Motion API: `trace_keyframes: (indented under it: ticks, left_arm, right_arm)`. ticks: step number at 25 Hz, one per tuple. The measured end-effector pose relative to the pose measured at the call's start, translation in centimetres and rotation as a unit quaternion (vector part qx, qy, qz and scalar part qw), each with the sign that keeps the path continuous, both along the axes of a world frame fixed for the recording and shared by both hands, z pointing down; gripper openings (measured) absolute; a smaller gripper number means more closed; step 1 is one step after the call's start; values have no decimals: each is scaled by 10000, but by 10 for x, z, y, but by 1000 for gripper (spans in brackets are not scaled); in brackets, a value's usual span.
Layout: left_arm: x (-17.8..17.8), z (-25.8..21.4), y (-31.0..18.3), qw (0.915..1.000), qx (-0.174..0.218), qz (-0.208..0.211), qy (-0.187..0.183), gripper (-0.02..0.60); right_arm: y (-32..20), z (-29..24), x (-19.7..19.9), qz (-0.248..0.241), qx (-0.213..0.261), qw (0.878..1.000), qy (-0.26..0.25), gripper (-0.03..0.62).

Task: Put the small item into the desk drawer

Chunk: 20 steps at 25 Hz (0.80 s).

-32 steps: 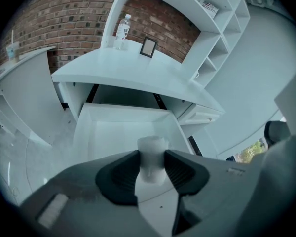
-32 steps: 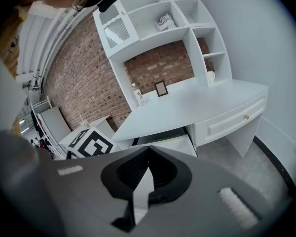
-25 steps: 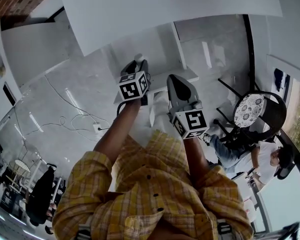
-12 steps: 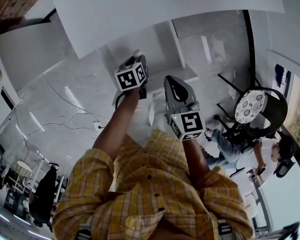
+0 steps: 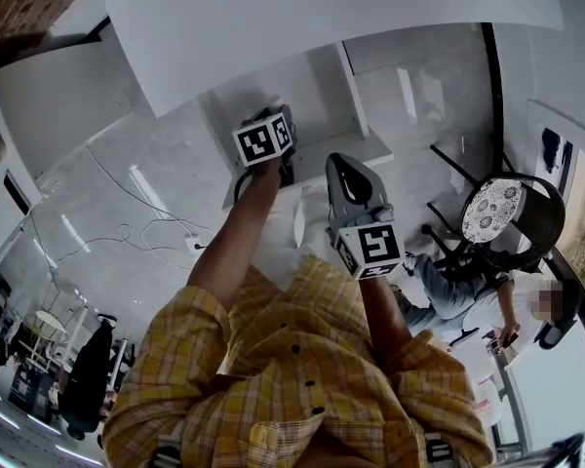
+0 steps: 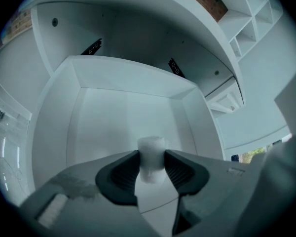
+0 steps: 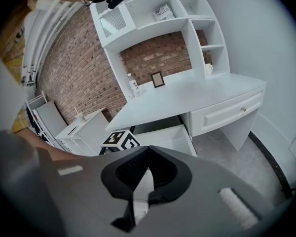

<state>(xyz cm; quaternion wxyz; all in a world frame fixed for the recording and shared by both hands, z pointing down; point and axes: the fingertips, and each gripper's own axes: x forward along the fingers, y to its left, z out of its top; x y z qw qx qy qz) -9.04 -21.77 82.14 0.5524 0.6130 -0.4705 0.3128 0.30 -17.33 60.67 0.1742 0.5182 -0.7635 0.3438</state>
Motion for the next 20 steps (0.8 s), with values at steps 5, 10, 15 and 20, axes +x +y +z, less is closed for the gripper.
trace_keyframes:
  ticks: [5, 10, 15, 20]
  left_arm:
    - [2, 12, 3, 9999, -105, 3, -80, 167]
    - [2, 18, 0, 9998, -158, -54, -105, 167]
    - [-1, 19, -3, 9998, -142, -95, -101, 183]
    - [-3, 12, -4, 9998, -77, -133, -105, 196]
  right_arm:
    - [1, 1, 2, 19, -45, 10000, -13, 0]
    - [2, 2, 3, 11, -69, 10000, -27, 0]
    - [8, 2, -2, -59, -129, 9998, -129, 0]
    - [13, -1, -1, -28, -113, 9998, -166, 2]
